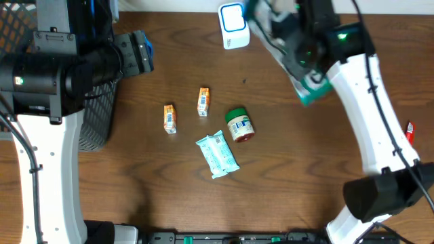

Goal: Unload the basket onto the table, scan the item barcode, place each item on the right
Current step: 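Carry the gloves pack right and lower it onto the table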

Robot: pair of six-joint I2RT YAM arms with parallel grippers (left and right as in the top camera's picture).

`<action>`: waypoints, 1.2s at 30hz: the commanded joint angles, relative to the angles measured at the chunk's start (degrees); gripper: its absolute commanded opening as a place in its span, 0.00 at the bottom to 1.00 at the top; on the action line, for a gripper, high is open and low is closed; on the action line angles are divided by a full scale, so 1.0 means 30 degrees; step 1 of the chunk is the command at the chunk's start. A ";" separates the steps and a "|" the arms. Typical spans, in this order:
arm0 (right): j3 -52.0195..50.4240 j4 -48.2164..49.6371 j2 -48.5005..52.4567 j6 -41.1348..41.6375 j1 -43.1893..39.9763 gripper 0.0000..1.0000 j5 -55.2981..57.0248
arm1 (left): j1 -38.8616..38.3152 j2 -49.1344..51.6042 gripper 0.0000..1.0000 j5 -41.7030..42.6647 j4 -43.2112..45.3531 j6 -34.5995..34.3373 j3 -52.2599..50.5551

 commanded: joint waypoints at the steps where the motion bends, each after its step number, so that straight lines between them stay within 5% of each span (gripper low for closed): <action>1: -0.1013 -0.0335 0.0131 0.1872 -0.1690 0.01 -0.0342 | 0.0102 0.0080 0.82 -0.0182 -0.0066 -0.0044 0.0168; 8: -0.5850 0.2514 0.0131 0.3155 -0.5566 0.01 -0.0226 | 0.0102 0.0080 0.82 -0.0182 -0.0066 -0.0044 0.0168; 16: -1.2043 0.9908 0.0131 0.3184 -0.9180 0.03 -0.0211 | 0.0102 0.0080 0.82 -0.0182 -0.0066 -0.0044 0.0168; 25: -1.5562 1.5271 0.0131 0.4036 -1.1373 0.09 -0.0204 | 0.0102 0.0080 0.82 -0.0182 -0.0066 -0.0044 0.0168; 26: -1.5562 1.5293 0.0131 0.4036 -1.1504 0.13 -0.0204 | 0.0102 0.0080 0.82 -0.0182 -0.0066 -0.0044 0.0168; 31: -1.5562 1.5467 0.0131 0.4568 -1.1686 0.79 -0.0189 | 0.0102 0.0080 0.82 -0.0182 -0.0066 -0.0044 0.0168; 33: -1.5562 1.5475 0.0131 0.4692 -1.1679 0.90 -0.0189 | 0.0102 0.0080 0.82 -0.0182 -0.0066 -0.0044 0.0168; 36: -1.5467 1.5518 0.0087 0.4692 -1.1679 0.94 -0.0197 | 0.0102 0.0080 0.82 -0.0182 -0.0066 -0.0044 0.0168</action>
